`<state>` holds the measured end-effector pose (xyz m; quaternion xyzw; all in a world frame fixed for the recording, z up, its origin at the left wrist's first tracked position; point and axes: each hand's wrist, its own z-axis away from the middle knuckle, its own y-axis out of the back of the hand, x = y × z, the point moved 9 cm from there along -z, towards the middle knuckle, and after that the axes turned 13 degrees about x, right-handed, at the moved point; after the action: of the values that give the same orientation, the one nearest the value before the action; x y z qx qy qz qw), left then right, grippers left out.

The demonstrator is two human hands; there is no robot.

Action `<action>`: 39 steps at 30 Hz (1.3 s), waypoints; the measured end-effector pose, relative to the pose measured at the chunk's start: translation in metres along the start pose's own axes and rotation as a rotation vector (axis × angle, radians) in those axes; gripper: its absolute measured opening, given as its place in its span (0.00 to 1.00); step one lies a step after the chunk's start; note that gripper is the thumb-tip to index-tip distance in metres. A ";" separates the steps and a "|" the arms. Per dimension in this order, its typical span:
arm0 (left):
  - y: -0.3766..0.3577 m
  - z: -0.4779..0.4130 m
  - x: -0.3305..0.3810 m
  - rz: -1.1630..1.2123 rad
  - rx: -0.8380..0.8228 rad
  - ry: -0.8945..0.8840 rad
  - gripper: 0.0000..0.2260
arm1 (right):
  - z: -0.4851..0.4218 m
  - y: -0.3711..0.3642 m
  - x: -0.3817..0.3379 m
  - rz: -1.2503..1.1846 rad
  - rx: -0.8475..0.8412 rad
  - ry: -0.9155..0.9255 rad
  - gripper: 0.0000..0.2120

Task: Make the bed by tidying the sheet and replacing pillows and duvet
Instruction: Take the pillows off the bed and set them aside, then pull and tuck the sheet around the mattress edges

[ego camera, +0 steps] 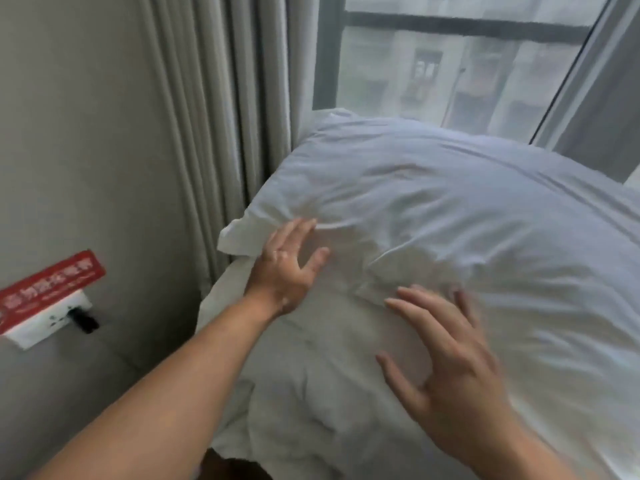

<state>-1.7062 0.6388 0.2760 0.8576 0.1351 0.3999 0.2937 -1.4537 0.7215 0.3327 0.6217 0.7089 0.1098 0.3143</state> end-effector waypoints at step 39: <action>0.335 0.767 -0.438 -0.375 0.132 1.769 0.13 | 0.399 -0.596 -0.416 -0.106 -1.637 0.318 0.20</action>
<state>-1.4020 -0.1340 -0.1736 0.2164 0.4714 0.8498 0.0932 -1.6935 0.1111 -0.1745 0.1399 0.4693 0.6618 0.5677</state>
